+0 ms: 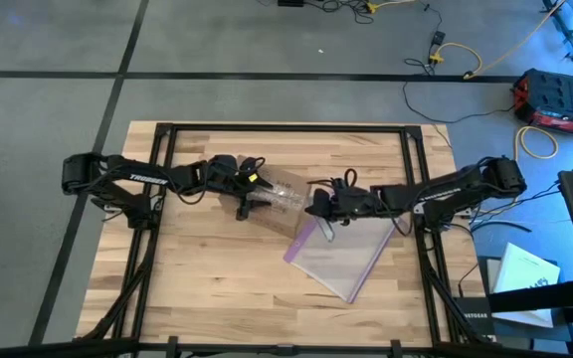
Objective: Unpack boxes
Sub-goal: Open the cardboard box using the cutter
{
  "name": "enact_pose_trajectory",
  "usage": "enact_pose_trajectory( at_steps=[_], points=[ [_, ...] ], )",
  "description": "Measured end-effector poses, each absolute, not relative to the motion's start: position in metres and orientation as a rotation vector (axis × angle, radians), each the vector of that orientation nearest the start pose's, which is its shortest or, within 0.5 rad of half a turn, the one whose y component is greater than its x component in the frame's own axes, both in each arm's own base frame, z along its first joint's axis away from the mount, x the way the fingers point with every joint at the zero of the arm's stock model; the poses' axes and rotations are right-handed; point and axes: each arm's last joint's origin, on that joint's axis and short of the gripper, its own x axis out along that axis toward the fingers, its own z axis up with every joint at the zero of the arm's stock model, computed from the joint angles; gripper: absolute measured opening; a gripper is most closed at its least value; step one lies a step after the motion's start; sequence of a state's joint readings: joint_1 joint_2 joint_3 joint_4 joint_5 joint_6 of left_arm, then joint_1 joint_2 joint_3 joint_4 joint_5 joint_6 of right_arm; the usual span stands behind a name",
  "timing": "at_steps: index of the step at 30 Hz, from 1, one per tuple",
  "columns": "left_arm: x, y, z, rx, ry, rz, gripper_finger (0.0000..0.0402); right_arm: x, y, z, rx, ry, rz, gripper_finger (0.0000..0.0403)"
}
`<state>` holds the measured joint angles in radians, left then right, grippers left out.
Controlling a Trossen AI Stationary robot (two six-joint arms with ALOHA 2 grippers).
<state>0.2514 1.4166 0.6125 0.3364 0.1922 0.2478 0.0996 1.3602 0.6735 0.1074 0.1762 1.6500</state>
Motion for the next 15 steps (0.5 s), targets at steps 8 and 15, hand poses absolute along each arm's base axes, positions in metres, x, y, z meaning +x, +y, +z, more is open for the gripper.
enact_pose_trajectory(
  at_steps=[8,15],
  points=[
    [0.2707,0.0652,0.1861,0.153,0.461,0.0,0.0239,0.2715,0.0223,0.1999,1.522,0.331,-0.561,0.0051],
    [0.2707,0.0652,0.186,0.152,0.462,0.0,0.0239,0.2718,0.0223,0.2004,1.516,0.312,-0.566,0.0051]
  ],
)
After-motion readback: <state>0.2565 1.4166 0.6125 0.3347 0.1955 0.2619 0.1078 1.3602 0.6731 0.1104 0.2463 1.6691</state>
